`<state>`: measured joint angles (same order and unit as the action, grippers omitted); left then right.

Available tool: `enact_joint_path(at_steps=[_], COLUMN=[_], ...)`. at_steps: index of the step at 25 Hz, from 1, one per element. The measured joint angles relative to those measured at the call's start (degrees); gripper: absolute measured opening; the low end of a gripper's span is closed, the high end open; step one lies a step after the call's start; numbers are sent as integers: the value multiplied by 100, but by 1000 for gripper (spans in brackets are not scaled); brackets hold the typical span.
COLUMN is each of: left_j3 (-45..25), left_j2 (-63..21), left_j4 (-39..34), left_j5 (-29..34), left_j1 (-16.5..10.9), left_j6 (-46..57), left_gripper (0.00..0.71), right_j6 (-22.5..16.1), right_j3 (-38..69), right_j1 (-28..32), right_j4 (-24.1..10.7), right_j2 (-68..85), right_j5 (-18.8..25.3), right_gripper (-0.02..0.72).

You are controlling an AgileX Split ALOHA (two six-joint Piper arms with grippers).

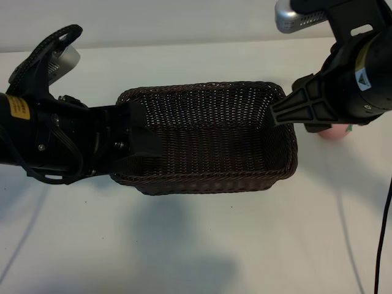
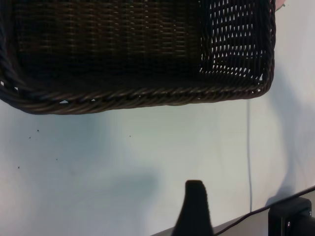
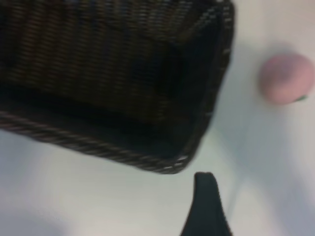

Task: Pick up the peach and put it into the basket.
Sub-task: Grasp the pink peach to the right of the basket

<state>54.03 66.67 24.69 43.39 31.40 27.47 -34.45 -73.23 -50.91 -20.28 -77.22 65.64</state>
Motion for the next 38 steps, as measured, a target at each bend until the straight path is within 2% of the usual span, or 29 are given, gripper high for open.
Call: enact_joint_path(at_steps=[4, 7, 12, 14, 16, 19, 21, 27, 31, 34, 38], left_j3=[0, 0, 0, 0, 0, 0, 0, 0, 0, 0, 0], left_j2=[0, 0, 0, 0, 0, 0, 0, 0, 0, 0, 0], left_j4=[0, 0, 0, 0, 0, 0, 0, 0, 0, 0, 0], left_j5=[0, 0, 0, 0, 0, 0, 0, 0, 0, 0, 0], left_j1=[0, 0, 0, 0, 0, 0, 0, 0, 0, 0, 0], left_j6=[-6, -6, -6, -6, -6, -6, -6, -6, -6, -6, 0], left_gripper=[562, 562, 562, 562, 561, 561, 561, 561, 560, 561, 561], right_j6=[-16, -158, -428, -412, -247, 241, 554, 1187, 1366, 1445, 1712], right_j3=[1, 1, 6, 12, 12, 12, 12, 12, 12, 19, 19], right_j1=[0, 45, 619, 999, 1388, 1934, 2195, 2598, 2779, 2926, 3163], right_j4=[-707, -1138, -1142, -947, -602, 111, 450, 709, 785, 891, 1181], right_j2=[-277, -493, -616, -616, -616, -616, -642, -1100, -1707, -2099, -2579], right_j5=[136, 51, -446, -661, -915, -1281, -1436, -1551, -1605, -1806, -2070], right_gripper=[507, 507, 515, 520, 522, 524, 524, 524, 524, 524, 524])
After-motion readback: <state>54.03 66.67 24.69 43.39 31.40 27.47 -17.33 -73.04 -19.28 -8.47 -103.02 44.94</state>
